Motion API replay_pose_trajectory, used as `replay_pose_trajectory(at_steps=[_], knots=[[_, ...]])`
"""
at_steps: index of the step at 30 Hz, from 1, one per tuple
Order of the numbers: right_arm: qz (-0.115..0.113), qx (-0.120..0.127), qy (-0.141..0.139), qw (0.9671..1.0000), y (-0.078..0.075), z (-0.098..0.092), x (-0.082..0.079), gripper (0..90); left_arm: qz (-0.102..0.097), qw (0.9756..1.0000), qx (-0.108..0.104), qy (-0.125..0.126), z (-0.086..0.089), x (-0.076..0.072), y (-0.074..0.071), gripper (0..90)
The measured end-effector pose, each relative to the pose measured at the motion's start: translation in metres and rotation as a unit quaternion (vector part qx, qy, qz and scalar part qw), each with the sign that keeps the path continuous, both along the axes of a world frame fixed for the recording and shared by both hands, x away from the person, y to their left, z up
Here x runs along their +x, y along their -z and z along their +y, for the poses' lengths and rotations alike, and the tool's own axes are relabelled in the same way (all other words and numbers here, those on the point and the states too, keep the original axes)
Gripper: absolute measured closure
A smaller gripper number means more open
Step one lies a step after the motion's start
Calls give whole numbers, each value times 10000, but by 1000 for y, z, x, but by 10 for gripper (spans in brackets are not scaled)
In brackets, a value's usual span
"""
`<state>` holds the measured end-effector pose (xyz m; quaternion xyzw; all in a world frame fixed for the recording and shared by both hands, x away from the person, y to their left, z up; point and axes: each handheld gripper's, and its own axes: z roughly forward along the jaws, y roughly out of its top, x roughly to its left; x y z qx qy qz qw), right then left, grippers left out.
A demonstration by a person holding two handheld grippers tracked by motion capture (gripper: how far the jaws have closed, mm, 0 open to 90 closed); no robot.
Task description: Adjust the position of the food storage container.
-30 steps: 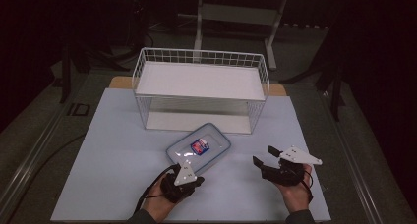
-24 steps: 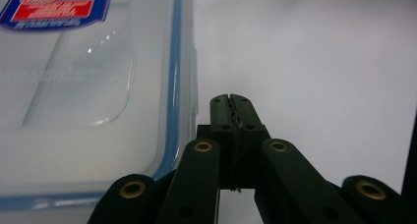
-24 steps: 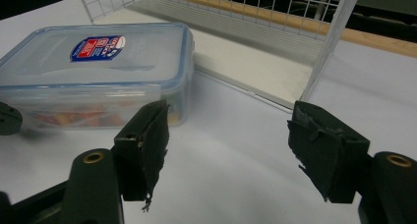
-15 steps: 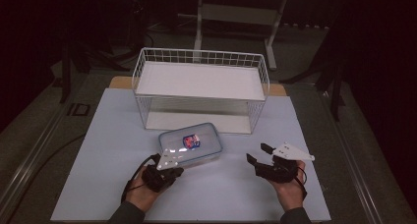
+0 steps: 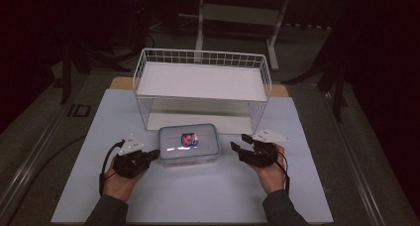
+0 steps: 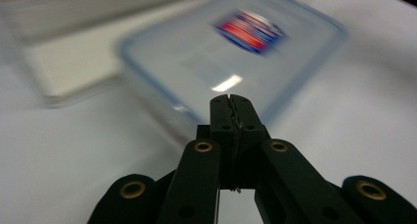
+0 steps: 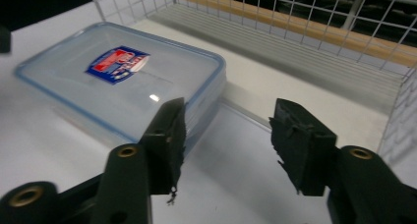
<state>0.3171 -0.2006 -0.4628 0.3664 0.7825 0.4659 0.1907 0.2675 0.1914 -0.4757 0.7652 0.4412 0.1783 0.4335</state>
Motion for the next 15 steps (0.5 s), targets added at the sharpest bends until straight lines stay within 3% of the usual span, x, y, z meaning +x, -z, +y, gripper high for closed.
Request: replay_pose_trajectory(at_steps=[2, 3, 6, 9, 15], knots=[[48, -68, 51, 10000, 3, 6, 7, 554, 31, 9996, -13, -298, 6, 7, 3, 894], [107, -93, 45, 9999, 5, 9, 12, 647, 54, 9994, -25, -347, 7, 10, 5, 894], [268, -328, 120, 9990, 13, 18, 21, 817, 123, 9983, 42, -565, 8, 19, 12, 894], [396, -488, 70, 9980, 21, 27, 29, 889, 227, 9976, 150, -637, 7, 26, 18, 894], [602, -654, -100, 9960, 34, 39, 40, 893, 302, 9980, 318, -465, 0, 31, 24, 893]])
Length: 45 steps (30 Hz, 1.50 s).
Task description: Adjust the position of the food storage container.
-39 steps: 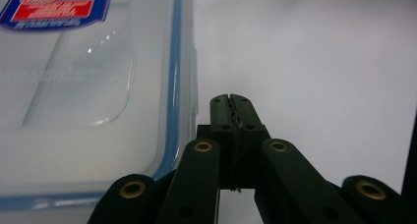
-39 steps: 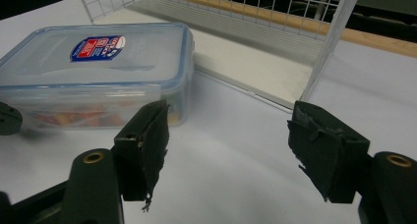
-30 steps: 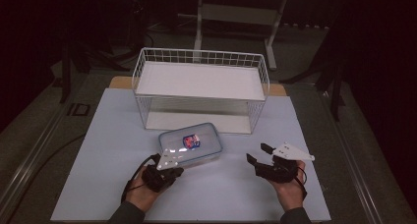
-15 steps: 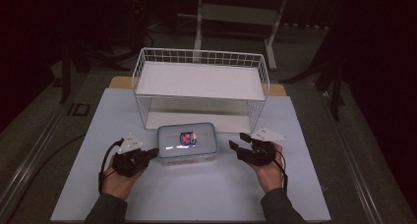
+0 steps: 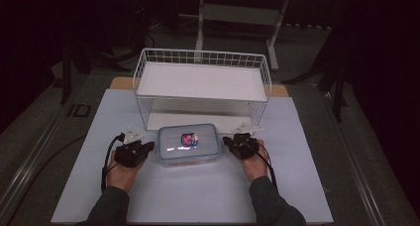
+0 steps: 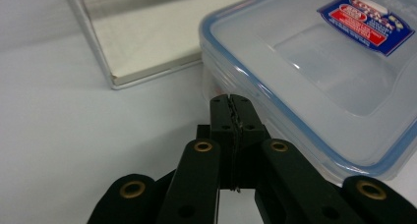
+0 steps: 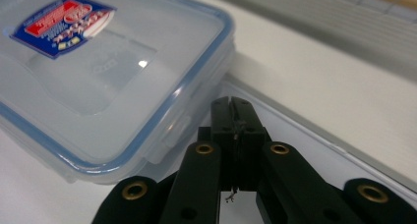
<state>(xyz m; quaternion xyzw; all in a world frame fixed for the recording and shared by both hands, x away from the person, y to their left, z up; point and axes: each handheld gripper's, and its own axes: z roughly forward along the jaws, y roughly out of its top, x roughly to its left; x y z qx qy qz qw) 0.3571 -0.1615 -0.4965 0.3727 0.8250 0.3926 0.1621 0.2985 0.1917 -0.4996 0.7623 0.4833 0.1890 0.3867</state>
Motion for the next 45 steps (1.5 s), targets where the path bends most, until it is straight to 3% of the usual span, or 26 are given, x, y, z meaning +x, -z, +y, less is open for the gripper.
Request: replay_pose_trajectory(at_steps=[4, 11, 14, 21, 35, 45], knots=[[2, -146, -171, 9997, 3, 7, -1, 898, -19, 10000, 45, 35, -3, 1, 1, 892], [22, -111, -329, 9994, 2, 9, -9, 899, -16, 10000, 10, -65, 2, 2, 2, 895], [5, -167, -434, 9989, -1, 10, -17, 899, -17, 9999, -159, -45, 5, 2, 3, 898], [83, -208, -579, 9981, -4, 2, -30, 899, 37, 9997, -247, 26, -1, -2, 3, 900], [215, 25, -415, 9989, -3, -40, -50, 899, 141, 9984, -355, 427, -32, -15, 2, 900], [201, 152, -396, 9989, -1, -44, -54, 889, 178, 9978, -441, 468, -31, -19, 2, 897]])
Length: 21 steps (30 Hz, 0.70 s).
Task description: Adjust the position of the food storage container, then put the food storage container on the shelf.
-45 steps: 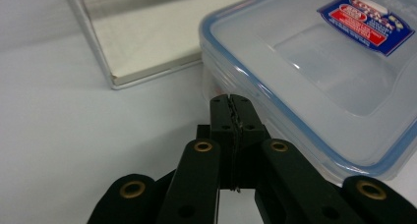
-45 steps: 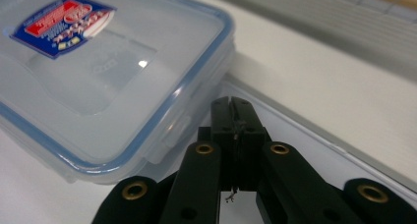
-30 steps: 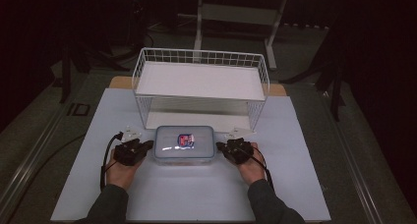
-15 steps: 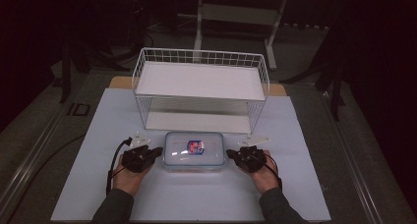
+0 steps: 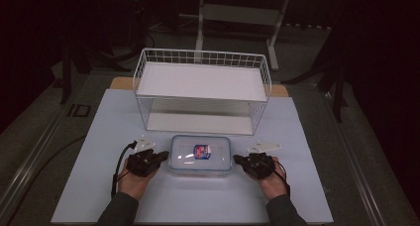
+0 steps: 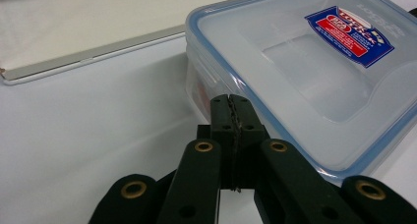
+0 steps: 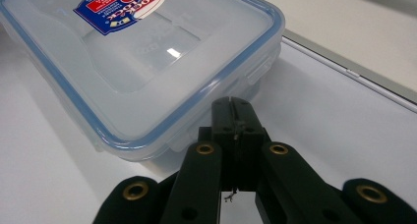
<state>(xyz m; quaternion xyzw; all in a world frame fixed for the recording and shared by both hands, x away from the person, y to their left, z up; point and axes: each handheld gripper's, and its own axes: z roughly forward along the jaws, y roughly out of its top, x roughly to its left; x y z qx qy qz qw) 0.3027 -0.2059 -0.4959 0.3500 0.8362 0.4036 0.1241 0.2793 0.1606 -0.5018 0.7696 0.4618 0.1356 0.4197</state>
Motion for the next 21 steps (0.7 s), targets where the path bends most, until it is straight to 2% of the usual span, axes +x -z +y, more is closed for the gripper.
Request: replay_pose_trajectory(at_steps=[1, 2, 4, 5, 6, 7, 10, 11, 12, 13, 14, 16, 19, 20, 21], knots=[[0, 0, 0, 10000, 0, 0, 0, 889, 0, 10000, 0, 0, 0, 0, 0, 895], [-35, -29, 106, 9999, -1, 1, 1, 844, 58, 9999, -39, -73, 0, 1, -1, 875], [-76, 38, 200, 9998, -3, 1, 2, 802, -4, 9997, -21, -226, 2, 1, -4, 824], [-95, 70, 248, 9996, -5, 0, 2, 788, -4, 9997, -21, -226, 2, 1, -4, 820], [-125, 150, 277, 9994, -8, -1, 2, 766, -24, 9992, -235, -312, 7, 1, -8, 801], [-125, 150, 277, 9994, -8, -1, 2, 766, -24, 9992, -235, -312, 7, 1, -8, 774], [-213, 282, 273, 9990, -16, -1, -1, 631, -101, 9979, -525, -370, 14, 1, -12, 651], [-207, 337, 269, 9989, -17, -1, -1, 590, -101, 9979, -525, -370, 14, 1, -12, 605], [-175, 443, 263, 9985, -19, 0, 0, 539, -143, 9975, -620, -319, 13, 0, -14, 553], [-175, 443, 263, 9985, -19, 0, 0, 539, -143, 9975, -620, -319, 13, 0, -14, 517], [-146, 521, 271, 9982, -20, 0, 1, 510, -134, 9975, -670, -150, 10, 1, -15, 517], [71, 714, 262, 9971, -20, 3, 5, 407, -102, 9982, -595, 52, 1, 2, -15, 378], [172, 794, 281, 9963, -19, 6, 6, 370, -48, 9981, -613, 93, -4, 3, -14, 303], [244, 824, 313, 9958, -17, 10, 8, 317, 20, 9973, -714, 140, -7, 5, -11, 268], [313, 840, 305, 9955, -16, 11, 9, 305, 20, 9973, -714, 140, -7, 5, -11, 249]])
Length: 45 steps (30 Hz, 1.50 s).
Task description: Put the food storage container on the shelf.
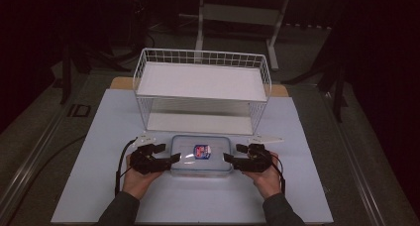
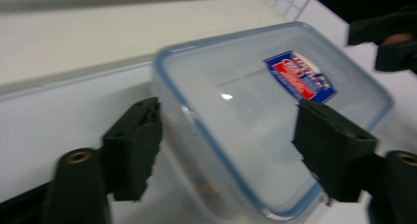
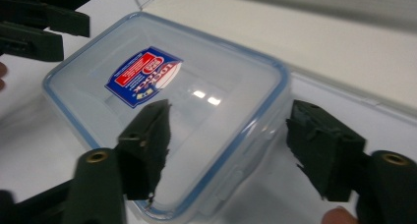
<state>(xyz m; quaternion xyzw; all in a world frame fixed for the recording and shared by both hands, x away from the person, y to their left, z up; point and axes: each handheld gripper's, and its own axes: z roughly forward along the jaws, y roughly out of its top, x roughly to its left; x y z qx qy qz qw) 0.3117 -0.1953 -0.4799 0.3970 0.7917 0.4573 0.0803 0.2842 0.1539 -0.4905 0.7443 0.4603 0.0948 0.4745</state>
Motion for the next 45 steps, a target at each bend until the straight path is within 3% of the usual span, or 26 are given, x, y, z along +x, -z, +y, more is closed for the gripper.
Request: replay_pose_trajectory(at_steps=[1, 2, 3, 5, 14, 15, 20, 22, 23, 24, 25, 28, 29, 30, 31, 32, 34, 39, 40, 42, 45], knots=[[141, 52, -34, 9999, 2, 1, 2, 286, 183, 9995, -242, 77, -2, 4, 4, 230], [217, 91, -54, 9997, 3, 2, 3, 270, 183, 9995, -242, 77, -2, 4, 4, 215], [345, 154, -79, 9993, 6, 3, 5, 245, 333, 9990, -275, 116, -4, 6, 8, 203], [452, 197, -83, 9987, 9, 5, 7, 204, 450, 9987, -236, 104, -6, 9, 11, 189], [761, 356, -94, 9964, 18, 9, 13, 110, 604, 9979, -224, 82, -7, 13, 16, 147], [905, 468, -73, 9948, 21, 8, 15, 110, 637, 9975, -281, 98, -7, 15, 17, 145], [1134, 563, -170, 9918, 28, 9, 18, 105, 721, 9965, -398, 114, -6, 18, 20, 140], [1175, 593, -158, 9912, 28, 9, 19, 106, 809, 9954, -479, 158, -6, 19, 21, 141], [1323, 677, -185, 9887, 30, 8, 21, 108, 925, 9936, -584, 283, -6, 21, 23, 141], [1323, 677, -185, 9887, 30, 8, 21, 108, 925, 9936, -584, 283, -6, 21, 23, 139], [1498, 800, -239, 9852, 33, 9, 22, 93, 999, 9924, -658, 297, -6, 23, 25, 130], [1477, 789, -231, 9856, 33, 10, 22, 99, 1036, 9918, -689, 309, -5, 23, 25, 138], [1467, 765, -228, 9860, 32, 10, 21, 100, 1173, 9893, -814, 293, -4, 24, 26, 138], [1503, 790, -228, 9852, 33, 9, 21, 108, 1278, 9864, -999, 274, -1, 25, 28, 155], [1503, 790, -228, 9852, 33, 9, 21, 108, 1278, 9864, -999, 274, -1, 25, 28, 194], [1537, 919, -188, 9837, 33, 5, 21, 156, 1338, 9840, -1150, 232, 3, 25, 29, 223], [1511, 985, -195, 9834, 33, 2, 20, 188, 1367, 9827, -1223, 239, 7, 24, 28, 263], [1420, 1128, -155, 9833, 31, -4, 15, 284, 1306, 9829, -1262, 299, 11, 18, 24, 359], [1440, 1234, -159, 9817, 29, -9, 12, 352, 1258, 9828, -1308, 336, 15, 14, 22, 387], [1480, 1383, -181, 9791, 27, -14, 9, 409, 1244, 9821, -1360, 394, 18, 10, 20, 429], [1483, 1461, -226, 9778, 25, -18, 5, 445, 1243, 9815, -1378, 477, 21, 6, 19, 471]])
